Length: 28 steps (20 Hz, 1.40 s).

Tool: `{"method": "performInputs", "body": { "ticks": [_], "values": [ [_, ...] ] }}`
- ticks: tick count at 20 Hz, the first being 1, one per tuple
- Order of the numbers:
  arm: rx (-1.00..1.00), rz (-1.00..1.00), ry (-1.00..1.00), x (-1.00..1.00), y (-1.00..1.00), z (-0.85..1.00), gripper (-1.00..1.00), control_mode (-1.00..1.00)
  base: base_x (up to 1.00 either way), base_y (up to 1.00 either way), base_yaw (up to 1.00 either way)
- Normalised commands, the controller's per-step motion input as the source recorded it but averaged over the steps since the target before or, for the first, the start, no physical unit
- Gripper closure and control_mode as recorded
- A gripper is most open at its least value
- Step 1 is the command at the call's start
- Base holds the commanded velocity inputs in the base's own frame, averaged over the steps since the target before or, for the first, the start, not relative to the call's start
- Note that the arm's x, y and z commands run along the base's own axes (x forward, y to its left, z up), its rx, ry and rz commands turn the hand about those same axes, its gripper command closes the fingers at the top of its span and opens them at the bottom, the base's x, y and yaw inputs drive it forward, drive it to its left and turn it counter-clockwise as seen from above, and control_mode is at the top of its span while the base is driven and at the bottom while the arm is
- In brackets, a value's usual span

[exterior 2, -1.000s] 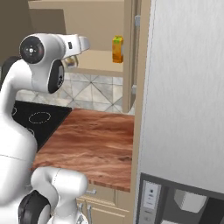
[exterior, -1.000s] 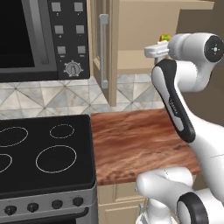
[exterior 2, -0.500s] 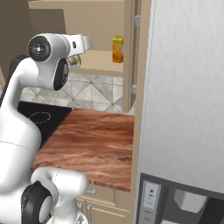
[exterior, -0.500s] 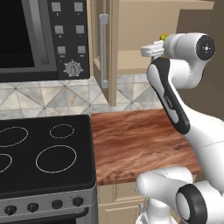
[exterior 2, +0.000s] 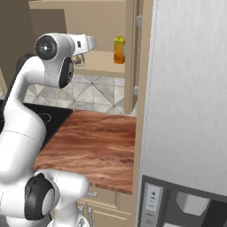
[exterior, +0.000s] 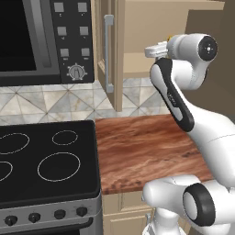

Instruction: Sort all alcoholic drinks to one cabinet, and non-alcoholic drinks to the other.

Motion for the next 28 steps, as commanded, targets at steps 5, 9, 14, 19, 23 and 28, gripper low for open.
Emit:
{"method": "performInputs", "body": {
  "ticks": [5,9,14,19,23,28],
  "values": [
    [0.0,0.0,0.0,0.25,0.01,-0.07,1.0,-1.0,0.0,0.0,0.0],
    [0.0,0.0,0.0,0.24,0.02,-0.08,1.0,-1.0,0.0,0.0,0.0],
    [0.0,0.0,0.0,0.23,0.02,-0.07,1.0,-1.0,0.0,0.0,0.0],
    [0.0,0.0,0.0,0.23,0.02,-0.08,1.0,-1.0,0.0,0.0,0.0],
    [0.0,0.0,0.0,0.22,0.03,-0.1,1.0,-1.0,0.0,0.0,0.0],
    [0.0,0.0,0.0,0.19,0.02,-0.11,1.0,-1.0,0.0,0.0,0.0]
  ]
}}
